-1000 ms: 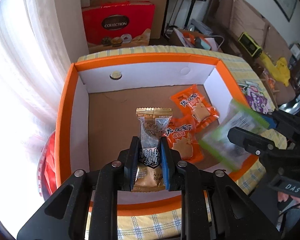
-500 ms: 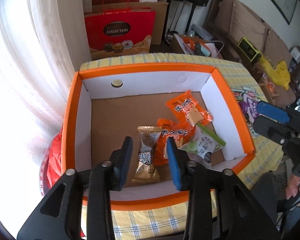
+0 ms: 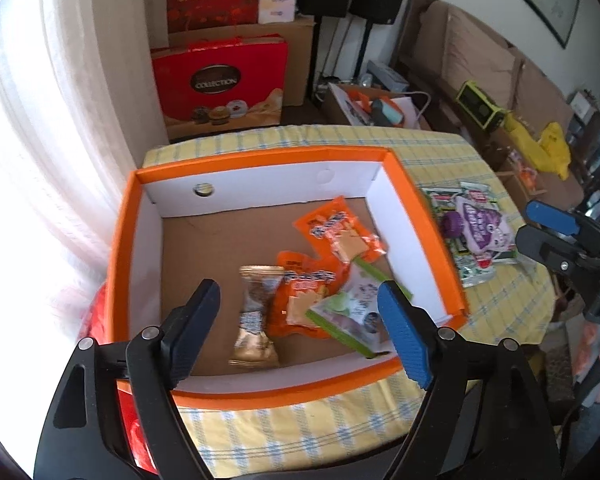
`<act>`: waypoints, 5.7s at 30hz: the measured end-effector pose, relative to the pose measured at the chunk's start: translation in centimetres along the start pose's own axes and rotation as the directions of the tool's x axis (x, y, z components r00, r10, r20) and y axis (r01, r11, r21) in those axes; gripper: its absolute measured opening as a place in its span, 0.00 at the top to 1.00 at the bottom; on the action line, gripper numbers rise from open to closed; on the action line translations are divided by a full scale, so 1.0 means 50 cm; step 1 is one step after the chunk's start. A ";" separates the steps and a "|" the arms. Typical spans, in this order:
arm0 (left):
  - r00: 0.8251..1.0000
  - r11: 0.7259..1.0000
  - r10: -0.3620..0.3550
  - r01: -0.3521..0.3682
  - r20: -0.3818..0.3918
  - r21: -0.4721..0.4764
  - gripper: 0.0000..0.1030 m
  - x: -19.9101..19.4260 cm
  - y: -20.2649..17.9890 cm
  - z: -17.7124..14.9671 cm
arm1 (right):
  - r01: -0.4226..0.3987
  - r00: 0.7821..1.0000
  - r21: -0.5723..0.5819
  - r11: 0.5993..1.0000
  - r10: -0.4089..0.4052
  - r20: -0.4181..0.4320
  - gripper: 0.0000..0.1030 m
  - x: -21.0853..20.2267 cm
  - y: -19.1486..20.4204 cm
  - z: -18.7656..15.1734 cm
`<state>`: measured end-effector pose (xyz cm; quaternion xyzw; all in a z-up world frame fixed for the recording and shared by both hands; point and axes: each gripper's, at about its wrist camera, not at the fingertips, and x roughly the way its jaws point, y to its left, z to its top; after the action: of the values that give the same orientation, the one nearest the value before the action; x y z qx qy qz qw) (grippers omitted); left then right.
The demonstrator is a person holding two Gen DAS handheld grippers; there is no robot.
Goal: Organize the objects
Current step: 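Move both tools out of the orange box back over the snack pile, then close the left tool on a brown wrapped candy while the right tool grasps a green LYFEN mochi packet, then lift the brown candy with the left tool while the right tool lifts the mochi packet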
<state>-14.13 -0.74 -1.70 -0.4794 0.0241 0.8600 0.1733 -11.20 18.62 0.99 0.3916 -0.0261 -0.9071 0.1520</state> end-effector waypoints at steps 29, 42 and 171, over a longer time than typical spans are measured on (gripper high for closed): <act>0.991 0.977 -0.134 0.136 -0.021 0.162 0.05 0.018 -0.253 0.012 | 0.298 0.955 0.235 0.925 -0.290 -0.069 0.07 -0.130 -0.284 -0.081; 0.992 0.972 -0.122 0.128 -0.044 0.196 0.00 0.041 -0.308 0.008 | 0.325 0.944 0.241 0.915 -0.300 -0.135 0.00 -0.102 -0.331 -0.122; 0.917 0.832 0.291 -0.100 -0.275 0.546 0.53 0.208 -0.444 -0.090 | 0.084 0.988 0.031 0.996 -0.079 -0.129 0.51 -0.055 -0.259 -0.130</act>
<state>-8.30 22.01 -10.02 -0.5529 0.3356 0.7362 0.1991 -8.06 32.25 -3.71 0.4524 -0.0168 -0.8850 0.1091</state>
